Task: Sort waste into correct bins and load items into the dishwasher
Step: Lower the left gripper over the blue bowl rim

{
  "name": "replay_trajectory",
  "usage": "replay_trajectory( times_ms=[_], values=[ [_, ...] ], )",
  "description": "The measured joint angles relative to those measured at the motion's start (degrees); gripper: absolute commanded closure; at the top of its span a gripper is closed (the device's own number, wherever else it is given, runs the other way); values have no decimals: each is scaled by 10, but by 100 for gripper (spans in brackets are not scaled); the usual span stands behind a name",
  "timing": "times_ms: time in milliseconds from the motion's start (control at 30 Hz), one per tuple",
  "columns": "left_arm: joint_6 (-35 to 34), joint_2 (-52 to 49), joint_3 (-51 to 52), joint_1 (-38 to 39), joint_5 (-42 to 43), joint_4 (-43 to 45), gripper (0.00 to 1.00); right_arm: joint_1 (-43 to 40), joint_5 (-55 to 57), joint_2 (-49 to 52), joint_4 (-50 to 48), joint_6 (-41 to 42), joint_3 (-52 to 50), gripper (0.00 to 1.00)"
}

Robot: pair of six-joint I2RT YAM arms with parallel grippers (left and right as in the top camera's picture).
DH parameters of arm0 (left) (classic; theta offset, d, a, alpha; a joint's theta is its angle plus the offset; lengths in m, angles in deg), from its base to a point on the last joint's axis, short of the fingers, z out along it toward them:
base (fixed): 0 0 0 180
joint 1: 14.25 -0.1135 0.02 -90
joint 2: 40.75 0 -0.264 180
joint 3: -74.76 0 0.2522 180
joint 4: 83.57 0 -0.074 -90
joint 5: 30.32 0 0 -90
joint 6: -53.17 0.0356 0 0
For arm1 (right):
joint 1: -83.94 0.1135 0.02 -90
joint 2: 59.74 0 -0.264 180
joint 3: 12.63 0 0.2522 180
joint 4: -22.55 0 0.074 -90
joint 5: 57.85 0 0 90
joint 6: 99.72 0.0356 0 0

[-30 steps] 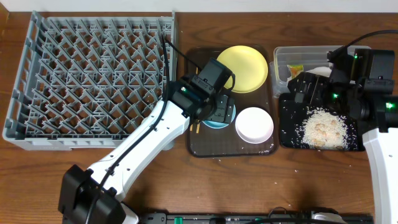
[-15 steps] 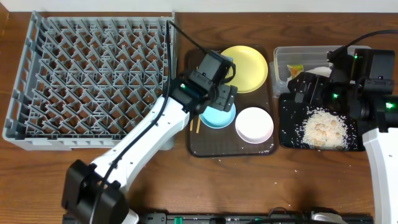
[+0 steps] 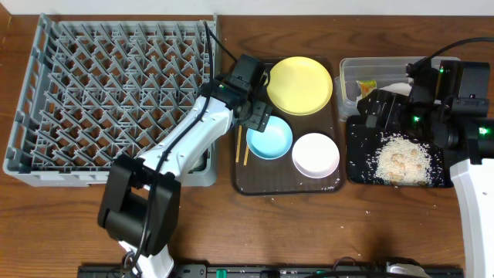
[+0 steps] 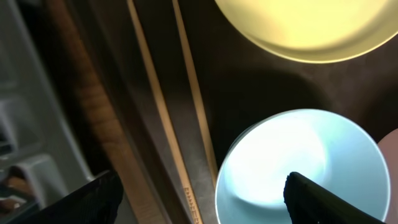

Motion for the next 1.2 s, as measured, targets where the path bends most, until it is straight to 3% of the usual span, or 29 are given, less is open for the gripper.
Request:
replay_trajectory(
  times_ms=[367,567,867,1000,1200],
  values=[
    [4,-88,0,10,38,-6,36,0,0,0,0,0,0,1],
    [4,-88,0,10,42,-6,59,0,0,0,0,0,0,1],
    [2,-88,0,10,42,-16,75,0,0,0,0,0,0,1],
    [1,-88,0,10,42,-27,90,0,0,0,0,0,0,1],
    [2,-73,0,10,40,-31,92,0,0,0,0,0,0,1]
  ],
)
